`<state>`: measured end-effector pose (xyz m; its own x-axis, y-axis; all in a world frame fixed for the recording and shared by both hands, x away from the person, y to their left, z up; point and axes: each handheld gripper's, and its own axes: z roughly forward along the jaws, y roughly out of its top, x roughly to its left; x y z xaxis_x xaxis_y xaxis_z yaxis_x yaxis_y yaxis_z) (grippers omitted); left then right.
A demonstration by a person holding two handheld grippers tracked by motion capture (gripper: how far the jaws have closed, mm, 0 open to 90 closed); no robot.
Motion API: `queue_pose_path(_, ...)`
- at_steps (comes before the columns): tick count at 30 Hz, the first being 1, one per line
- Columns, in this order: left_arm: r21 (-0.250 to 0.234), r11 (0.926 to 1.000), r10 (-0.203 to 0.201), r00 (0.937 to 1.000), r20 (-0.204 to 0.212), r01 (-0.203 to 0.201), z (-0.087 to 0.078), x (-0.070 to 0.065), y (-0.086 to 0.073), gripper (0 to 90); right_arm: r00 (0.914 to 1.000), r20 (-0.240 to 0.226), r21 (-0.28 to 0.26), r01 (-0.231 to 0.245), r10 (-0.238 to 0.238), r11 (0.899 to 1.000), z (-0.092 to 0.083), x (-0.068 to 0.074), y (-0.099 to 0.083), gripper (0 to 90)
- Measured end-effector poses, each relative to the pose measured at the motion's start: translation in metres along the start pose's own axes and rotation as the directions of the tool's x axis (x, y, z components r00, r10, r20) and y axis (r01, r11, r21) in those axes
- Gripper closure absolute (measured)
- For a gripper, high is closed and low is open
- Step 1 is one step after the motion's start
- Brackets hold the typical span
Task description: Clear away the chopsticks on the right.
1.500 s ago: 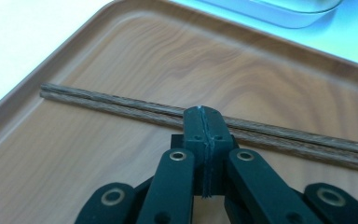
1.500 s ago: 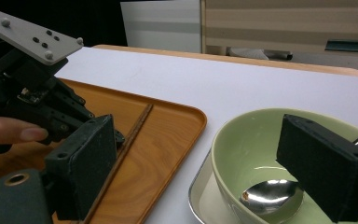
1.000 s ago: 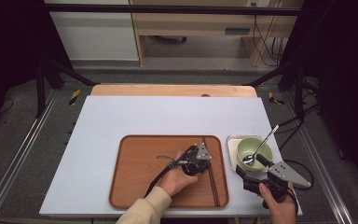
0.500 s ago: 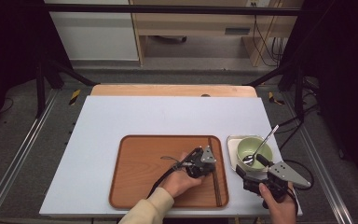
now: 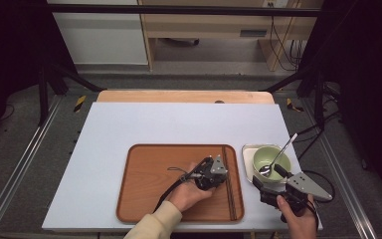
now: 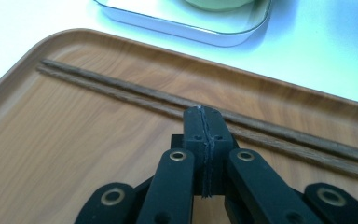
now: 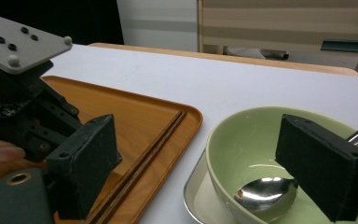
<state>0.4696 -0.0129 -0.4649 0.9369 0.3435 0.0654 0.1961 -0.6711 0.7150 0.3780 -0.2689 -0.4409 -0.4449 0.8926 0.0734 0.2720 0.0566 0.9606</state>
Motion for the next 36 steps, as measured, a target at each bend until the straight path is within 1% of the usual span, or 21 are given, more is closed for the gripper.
queue_pose_path(6, -0.042, 0.9986, -0.033, 0.9993, -0.018, 0.032, -0.019, 0.004, -0.012, 89.7, 0.9998, 0.010, 0.002, 0.019, -0.019, 1.000, 0.000, 0.000, 0.000, 12.2)
queue_pose_path(7, -0.058, 0.9970, -0.051, 0.9986, -0.014, 0.050, -0.022, 0.005, -0.015, 89.7, 0.9997, 0.015, 0.003, 0.020, -0.020, 1.000, 0.000, 0.000, 0.000, 12.1)
queue_pose_path(8, -0.049, 0.9981, -0.039, 0.9991, -0.018, 0.038, -0.026, 0.006, -0.017, 89.8, 0.9997, 0.022, -0.001, 0.011, -0.011, 1.000, -0.001, 0.000, 0.000, 12.1)
queue_pose_path(9, -0.052, 0.9977, -0.043, 0.9987, -0.025, 0.042, -0.029, 0.007, -0.020, 89.8, 0.9994, 0.026, 0.001, 0.023, -0.023, 1.000, -0.001, 0.000, 0.000, 12.1)
queue_pose_path(10, -0.063, 0.9966, -0.054, 0.9982, -0.027, 0.052, -0.032, 0.007, -0.023, 89.9, 0.9988, 0.039, 0.001, 0.030, -0.030, 1.000, -0.003, -0.001, 0.000, 12.0)
queue_pose_path(11, -0.071, 0.9959, -0.058, 0.9981, -0.023, 0.056, -0.035, 0.007, -0.026, 89.9, 0.9988, 0.039, 0.001, 0.030, -0.030, 1.000, -0.003, -0.001, 0.000, 12.0)
queue_pose_path(14, -0.100, 0.9917, -0.084, 0.9960, -0.030, 0.081, -0.046, 0.007, -0.037, 89.9, 0.9973, 0.069, -0.004, 0.024, -0.023, 1.000, -0.007, -0.005, 0.000, 11.8)
queue_pose_path(15, -0.105, 0.9914, -0.084, 0.9957, -0.039, 0.079, -0.050, 0.008, -0.041, 89.8, 0.9966, 0.080, -0.006, 0.021, -0.020, 1.000, -0.008, -0.006, 0.000, 11.8)
queue_pose_path(16, -0.116, 0.9895, -0.093, 0.9944, -0.050, 0.087, -0.054, 0.008, -0.044, 89.6, 0.9959, 0.089, -0.005, 0.013, -0.012, 1.000, -0.009, -0.006, 0.000, 11.8)
queue_pose_path(17, -0.123, 0.9879, -0.103, 0.9930, -0.059, 0.095, -0.059, 0.010, -0.048, 88.6, 0.9947, 0.101, -0.008, 0.018, -0.017, 1.000, -0.010, -0.008, 0.000, 11.8)
queue_pose_path(20, -0.152, 0.9825, -0.121, 0.9896, -0.078, 0.108, -0.074, 0.012, -0.059, 81.9, 0.9921, 0.125, -0.003, 0.011, -0.011, 1.000, -0.013, -0.010, -0.001, 12.2)
queue_pose_path(21, -0.154, 0.9827, -0.118, 0.9887, -0.093, 0.103, -0.079, 0.011, -0.062, 79.5, 0.9904, 0.138, -0.006, 0.011, -0.010, 1.000, -0.013, -0.011, -0.001, 12.3)
queue_pose_path(23, -0.143, 0.9861, -0.101, 0.9886, -0.111, 0.085, -0.087, 0.012, -0.066, 74.4, 0.9890, 0.148, -0.006, 0.004, -0.003, 1.000, -0.014, -0.013, -0.002, 13.8)
queue_pose_path(25, -0.151, 0.9862, -0.089, 0.9858, -0.142, 0.067, -0.095, 0.011, -0.067, 67.1, 0.9883, 0.152, -0.007, -0.006, 0.007, 1.000, -0.015, -0.014, -0.002, 15.5)
queue_pose_path(26, -0.159, 0.9855, -0.086, 0.9829, -0.163, 0.060, -0.099, 0.012, -0.068, 63.9, 0.9902, 0.139, 0.006, -0.016, 0.015, 1.000, -0.015, -0.014, -0.002, 15.8)
queue_pose_path(27, -0.169, 0.9835, -0.096, 0.9770, -0.190, 0.064, -0.104, 0.013, -0.068, 59.6, 0.9904, 0.136, 0.013, -0.027, 0.025, 1.000, -0.015, -0.013, -0.001, 15.8)
queue_pose_path(28, -0.174, 0.9825, -0.102, 0.9746, -0.199, 0.067, -0.107, 0.013, -0.068, 53.6, 0.9897, 0.142, 0.016, -0.016, 0.013, 1.000, -0.015, -0.013, -0.001, 15.7)
queue_pose_path(30, -0.196, 0.9784, -0.108, 0.9709, -0.214, 0.065, -0.114, 0.013, -0.068, 47.5, 0.9883, 0.153, 0.018, -0.010, 0.007, 1.000, -0.014, -0.013, -0.001, 14.4)
queue_pose_path(32, -0.210, 0.9757, -0.112, 0.9656, -0.235, 0.062, -0.121, 0.013, -0.069, 38.6, 0.9849, 0.173, 0.022, 0.000, -0.004, 1.000, -0.014, -0.013, -0.001, 13.0)
queue_pose_path(34, -0.225, 0.9722, -0.122, 0.9592, -0.255, 0.063, -0.128, 0.014, -0.071, 32.1, 0.9828, 0.185, 0.018, -0.004, 0.001, 1.000, -0.015, -0.015, -0.001, 12.6)
queue_pose_path(36, -0.237, 0.9692, -0.132, 0.9540, -0.269, 0.067, -0.134, 0.015, -0.074, 28.0, 0.9804, 0.197, 0.006, -0.011, 0.010, 1.000, -0.017, -0.016, -0.001, 12.6)
